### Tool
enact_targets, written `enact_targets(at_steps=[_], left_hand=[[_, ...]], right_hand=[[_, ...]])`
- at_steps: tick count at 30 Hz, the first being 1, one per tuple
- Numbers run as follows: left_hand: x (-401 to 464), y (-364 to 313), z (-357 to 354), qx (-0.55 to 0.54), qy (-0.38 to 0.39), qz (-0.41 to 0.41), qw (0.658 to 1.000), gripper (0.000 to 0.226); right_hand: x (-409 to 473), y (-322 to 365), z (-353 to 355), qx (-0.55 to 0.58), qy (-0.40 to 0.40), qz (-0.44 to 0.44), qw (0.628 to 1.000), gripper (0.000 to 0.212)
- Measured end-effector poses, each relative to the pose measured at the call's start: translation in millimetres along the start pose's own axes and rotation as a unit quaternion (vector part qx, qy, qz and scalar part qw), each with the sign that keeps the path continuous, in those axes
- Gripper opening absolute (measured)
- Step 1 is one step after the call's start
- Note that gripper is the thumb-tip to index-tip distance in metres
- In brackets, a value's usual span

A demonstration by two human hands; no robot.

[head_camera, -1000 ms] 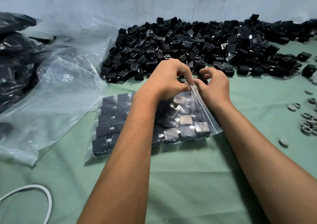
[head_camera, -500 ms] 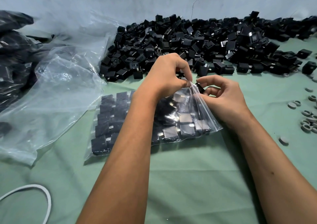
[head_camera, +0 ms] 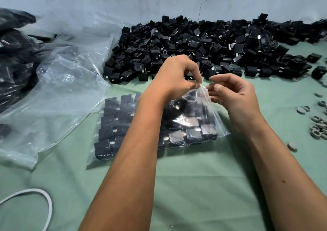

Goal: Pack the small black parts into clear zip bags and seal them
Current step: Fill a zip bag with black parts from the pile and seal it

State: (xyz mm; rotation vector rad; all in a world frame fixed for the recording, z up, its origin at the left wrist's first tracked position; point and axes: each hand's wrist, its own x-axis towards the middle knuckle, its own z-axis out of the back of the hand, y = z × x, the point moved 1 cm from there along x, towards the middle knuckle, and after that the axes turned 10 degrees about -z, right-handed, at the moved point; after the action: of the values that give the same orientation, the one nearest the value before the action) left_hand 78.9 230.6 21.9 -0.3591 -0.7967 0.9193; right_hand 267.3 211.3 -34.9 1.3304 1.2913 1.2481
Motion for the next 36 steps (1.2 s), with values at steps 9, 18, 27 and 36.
enact_targets(at_steps=[9,18,27,36], left_hand=[[0.8,0.7,-1.0,-0.001,-0.005,0.0,1.0,0.017],[1.0,2.6,-0.9,-0.01,-0.01,-0.001,1.0,0.018],[-4.6,13.2,11.4,0.025,-0.016,0.039,0.999,0.02],[-11.6,35.1,28.0,0.076,-0.111,0.109,0.985,0.02]], right_hand=[[-8.3,6.3,-14.7,-0.014,-0.027,-0.006,1.0,0.021],[-3.2,4.8,-15.5,0.011,-0.04,-0.025,0.999,0.02],[59.6,4.8,-14.5,-0.407,-0.003,0.04,0.913,0.04],[107.7,12.3,-24.0,-0.527,0.119,0.024,0.841,0.039]])
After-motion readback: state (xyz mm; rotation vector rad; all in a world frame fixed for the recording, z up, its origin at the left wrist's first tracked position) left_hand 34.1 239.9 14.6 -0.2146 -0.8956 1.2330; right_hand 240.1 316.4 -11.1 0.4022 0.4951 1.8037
